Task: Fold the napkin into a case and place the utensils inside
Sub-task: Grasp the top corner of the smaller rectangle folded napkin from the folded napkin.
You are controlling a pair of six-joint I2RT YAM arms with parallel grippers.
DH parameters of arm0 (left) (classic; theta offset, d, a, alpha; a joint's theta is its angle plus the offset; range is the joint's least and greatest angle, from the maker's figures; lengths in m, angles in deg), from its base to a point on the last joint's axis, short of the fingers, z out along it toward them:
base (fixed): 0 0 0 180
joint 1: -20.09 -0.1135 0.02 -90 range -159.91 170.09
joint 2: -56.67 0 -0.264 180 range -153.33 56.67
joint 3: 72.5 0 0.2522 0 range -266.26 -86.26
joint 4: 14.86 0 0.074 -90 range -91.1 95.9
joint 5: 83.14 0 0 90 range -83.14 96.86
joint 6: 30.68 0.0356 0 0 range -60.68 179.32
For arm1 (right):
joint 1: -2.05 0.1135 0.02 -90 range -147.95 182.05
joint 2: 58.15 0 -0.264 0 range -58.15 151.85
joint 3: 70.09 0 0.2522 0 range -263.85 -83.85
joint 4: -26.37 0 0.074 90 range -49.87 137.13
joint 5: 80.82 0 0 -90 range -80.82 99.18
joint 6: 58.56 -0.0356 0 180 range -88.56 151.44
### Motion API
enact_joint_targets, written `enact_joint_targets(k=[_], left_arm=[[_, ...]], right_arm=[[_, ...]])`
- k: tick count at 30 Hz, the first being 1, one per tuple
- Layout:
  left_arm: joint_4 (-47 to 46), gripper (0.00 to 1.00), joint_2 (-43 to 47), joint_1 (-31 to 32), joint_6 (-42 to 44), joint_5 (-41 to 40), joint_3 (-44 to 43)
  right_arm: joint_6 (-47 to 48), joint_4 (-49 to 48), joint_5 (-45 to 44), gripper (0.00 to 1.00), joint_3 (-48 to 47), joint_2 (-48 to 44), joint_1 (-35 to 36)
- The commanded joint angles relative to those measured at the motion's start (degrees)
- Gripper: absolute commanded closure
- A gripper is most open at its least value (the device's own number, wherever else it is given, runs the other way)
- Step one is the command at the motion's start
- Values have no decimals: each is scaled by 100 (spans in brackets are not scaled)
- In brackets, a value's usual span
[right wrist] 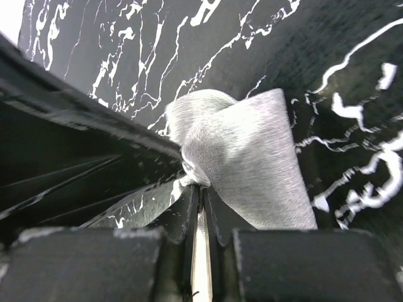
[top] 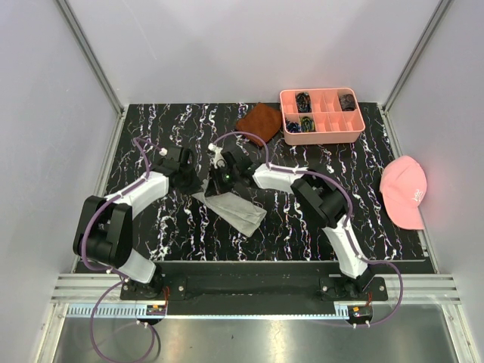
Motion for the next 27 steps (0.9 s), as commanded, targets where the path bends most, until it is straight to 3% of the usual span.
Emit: enact_joint_targets(k=[1, 6, 11, 16, 27], left_arm=[[-202, 100, 217, -32, -96, 224, -99], [-238, 100, 67, -41, -272, 392, -90], [-159, 100, 146, -120, -263, 225, 24], [-62, 100, 93, -173, -175, 119, 33], [-71, 100, 137, -173, -131, 172, -11]], right_arm=[[-289, -564, 612, 91, -176, 357, 19], [-246, -319, 859, 91, -616, 790, -16], [-228, -257, 912, 72, -397, 474, -279], [-272, -266, 1026, 59, 87, -149, -447], [-413, -406, 1114, 53, 79, -248, -509]])
